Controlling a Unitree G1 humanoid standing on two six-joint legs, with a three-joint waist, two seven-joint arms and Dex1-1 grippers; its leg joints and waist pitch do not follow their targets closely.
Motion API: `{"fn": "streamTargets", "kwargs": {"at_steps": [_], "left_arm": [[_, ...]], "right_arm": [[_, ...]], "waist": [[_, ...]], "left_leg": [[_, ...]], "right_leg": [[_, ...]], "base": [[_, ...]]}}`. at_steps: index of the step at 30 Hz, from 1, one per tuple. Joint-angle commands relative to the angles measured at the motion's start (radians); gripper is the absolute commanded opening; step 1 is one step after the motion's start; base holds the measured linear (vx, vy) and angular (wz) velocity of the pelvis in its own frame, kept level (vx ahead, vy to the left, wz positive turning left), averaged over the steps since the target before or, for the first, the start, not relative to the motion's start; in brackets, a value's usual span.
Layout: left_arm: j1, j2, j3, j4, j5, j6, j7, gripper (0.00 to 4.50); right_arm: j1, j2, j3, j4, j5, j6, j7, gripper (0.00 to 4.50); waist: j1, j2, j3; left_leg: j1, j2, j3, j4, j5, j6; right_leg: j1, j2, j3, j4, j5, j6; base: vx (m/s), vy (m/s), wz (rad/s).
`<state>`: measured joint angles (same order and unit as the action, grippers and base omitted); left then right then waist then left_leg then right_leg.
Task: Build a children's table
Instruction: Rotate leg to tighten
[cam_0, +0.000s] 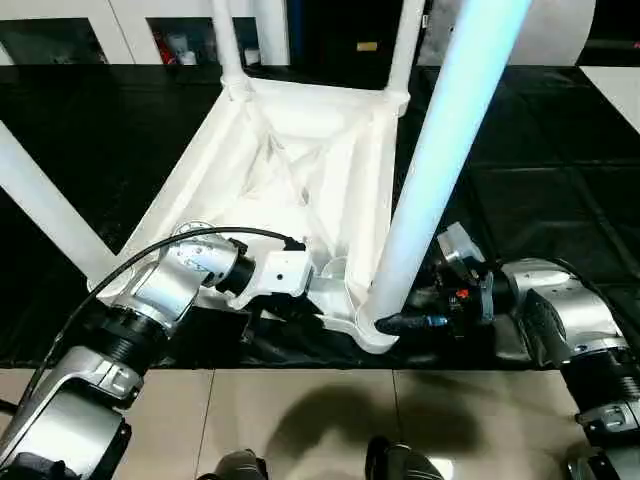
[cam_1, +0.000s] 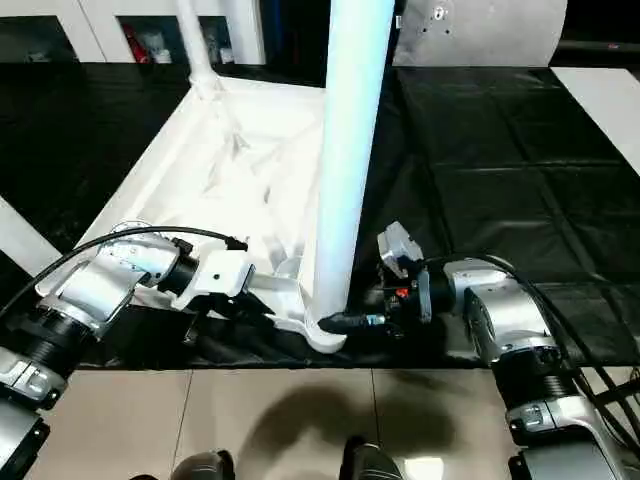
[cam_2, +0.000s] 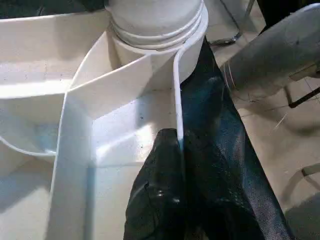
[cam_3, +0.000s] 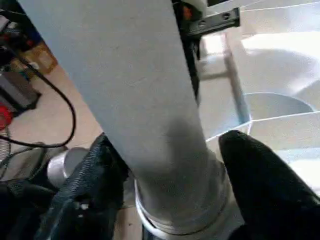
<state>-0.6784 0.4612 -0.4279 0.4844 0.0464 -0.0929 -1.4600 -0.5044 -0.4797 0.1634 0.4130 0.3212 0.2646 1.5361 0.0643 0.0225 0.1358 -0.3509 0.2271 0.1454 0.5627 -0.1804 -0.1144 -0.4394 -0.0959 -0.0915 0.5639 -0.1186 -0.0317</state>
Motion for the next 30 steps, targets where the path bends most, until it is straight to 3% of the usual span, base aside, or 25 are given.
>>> {"fn": "streamTargets", "kwargs": {"at_steps": [1,7,11,14,16,17,18,21,22,23,24,25,27,28,29,30], "left_arm": [[0.023,-0.005,-0.077,0.022,0.032,-0.012,-0.055,0.00],[0.029,-0.012,-0.062,0.024,0.012,0.009,-0.060,0.00],[0.045,-0.028,-0.021,-0.007,-0.010,0.115,0.006,0.00],[0.054,-0.043,0.003,-0.032,-0.013,0.189,0.071,0.00],[0.064,-0.070,0.032,-0.065,-0.009,0.277,0.166,0.00],[0.064,-0.070,0.032,-0.065,-0.009,0.277,0.166,0.00],[0.082,-0.103,0.049,-0.114,-0.005,0.364,0.246,0.00],[0.101,-0.145,0.066,-0.167,0.000,0.449,0.313,0.00],[0.103,-0.173,0.079,-0.183,0.008,0.491,0.362,0.00],[0.103,-0.173,0.079,-0.183,0.008,0.491,0.362,0.00],[0.097,-0.205,0.093,-0.190,0.021,0.530,0.428,0.00],[0.094,-0.217,0.099,-0.189,0.026,0.540,0.451,0.00],[0.081,-0.243,0.101,-0.178,0.043,0.550,0.502,0.00],[0.074,-0.255,0.101,-0.171,0.046,0.551,0.519,0.00],[0.071,-0.265,0.102,-0.173,0.051,0.559,0.536,0.00],[0.064,-0.270,0.100,-0.167,0.058,0.555,0.546,0.00]], "right_arm": [[-0.015,-0.003,-0.001,-0.008,0.018,0.007,0.017,2.79],[-0.008,0.001,0.003,-0.025,0.031,0.034,0.024,2.39],[0.014,0.045,-0.019,-0.071,0.024,0.086,-0.112,2.23],[0.021,0.083,-0.030,-0.094,-0.007,0.111,-0.237,2.18],[0.024,0.143,-0.048,-0.120,-0.040,0.136,-0.395,2.15],[0.024,0.143,-0.048,-0.120,-0.040,0.136,-0.395,2.14],[0.017,0.210,-0.066,-0.118,-0.090,0.159,-0.568,2.12],[0.016,0.275,-0.087,-0.126,-0.134,0.178,-0.734,2.08],[0.015,0.317,-0.106,-0.131,-0.147,0.193,-0.826,2.07],[0.015,0.317,-0.106,-0.131,-0.147,0.193,-0.826,2.05],[0.015,0.353,-0.115,-0.137,-0.175,0.201,-0.921,2.05],[0.015,0.363,-0.117,-0.136,-0.187,0.200,-0.952,2.05],[0.017,0.382,-0.110,-0.125,-0.214,0.165,-0.999,2.05],[0.019,0.388,-0.109,-0.121,-0.223,0.147,-1.015,2.05],[0.021,0.397,-0.115,-0.122,-0.229,0.136,-1.030,2.05],[0.025,0.401,-0.135,-0.129,-0.208,0.122,-1.016,2.55]], "waist": [[-0.002,-0.016,-0.090],[-0.001,-0.017,-0.088],[-0.003,-0.017,-0.084],[-0.009,-0.019,-0.075],[-0.020,-0.018,-0.065],[-0.025,-0.019,-0.064],[-0.038,-0.022,-0.059],[-0.064,-0.018,-0.053],[-0.075,-0.012,-0.053],[-0.079,-0.007,-0.052],[-0.092,0.010,-0.052],[-0.098,0.011,-0.051],[-0.103,0.025,-0.040],[-0.104,0.037,-0.037],[-0.097,0.040,-0.032],[-0.085,0.032,-0.014]], "left_leg": [[-0.013,-0.014,0.033,-0.049,-0.111,0.120],[-0.013,-0.015,0.033,-0.049,-0.117,0.114],[-0.015,-0.015,0.033,-0.051,-0.120,0.105],[-0.015,-0.020,0.031,-0.054,-0.162,0.076],[-0.014,-0.030,0.028,-0.056,-0.205,0.052],[-0.014,-0.031,0.027,-0.057,-0.212,0.042],[-0.020,-0.036,0.022,-0.057,-0.222,0.021],[-0.023,-0.047,0.013,-0.055,-0.263,0.012],[-0.023,-0.049,0.010,-0.055,-0.285,0.019],[-0.018,-0.048,0.009,-0.056,-0.298,0.020],[-0.014,-0.037,-0.004,-0.063,-0.356,0.034],[-0.015,-0.032,-0.007,-0.067,-0.373,0.035],[0.005,-0.010,-0.020,-0.084,-0.504,0.045],[0.002,0.021,-0.038,-0.109,-0.635,0.051],[-0.007,0.046,-0.045,-0.131,-0.702,0.054],[0.013,0.057,-0.034,-0.161,-0.826,0.035]], "right_leg": [[0.082,-0.022,0.036,-0.040,-0.251,-0.242],[0.083,-0.023,0.036,-0.042,-0.281,-0.231],[0.083,-0.023,0.037,-0.043,-0.295,-0.225],[0.080,-0.022,0.036,-0.054,-0.402,-0.182],[0.074,-0.023,0.030,-0.074,-0.558,-0.113],[0.074,-0.022,0.028,-0.077,-0.594,-0.096],[0.075,-0.021,0.020,-0.086,-0.680,-0.043],[0.073,-0.020,-0.005,-0.111,-0.770,0.022],[0.075,-0.017,-0.016,-0.123,-0.776,0.043],[0.072,-0.017,-0.022,-0.130,-0.770,0.040],[0.084,-0.019,-0.046,-0.141,-0.722,0.031],[0.086,-0.019,-0.050,-0.145,-0.696,0.026],[0.089,-0.014,-0.078,-0.156,-0.642,0.019],[0.113,-0.015,-0.077,-0.119,-0.549,0.010],[0.124,-0.018,-0.055,-0.069,-0.469,-0.008],[0.096,-0.017,-0.005,-0.015,-0.375,-0.058]], "base": [[0.000,0.000,0.00],[0.000,0.000,0.00],[0.000,0.000,0.00],[0.000,0.000,0.00],[0.000,0.000,0.00],[-0.053,-0.010,-0.06],[-0.055,0.000,-0.12],[-0.054,0.010,-0.16],[-0.052,0.023,-0.20],[0.000,0.000,0.00],[-0.040,0.051,-0.16],[-0.040,0.051,-0.16],[-0.018,0.026,-0.07],[0.000,0.000,0.00],[0.000,0.000,0.00],[0.000,0.000,0.00]]}}
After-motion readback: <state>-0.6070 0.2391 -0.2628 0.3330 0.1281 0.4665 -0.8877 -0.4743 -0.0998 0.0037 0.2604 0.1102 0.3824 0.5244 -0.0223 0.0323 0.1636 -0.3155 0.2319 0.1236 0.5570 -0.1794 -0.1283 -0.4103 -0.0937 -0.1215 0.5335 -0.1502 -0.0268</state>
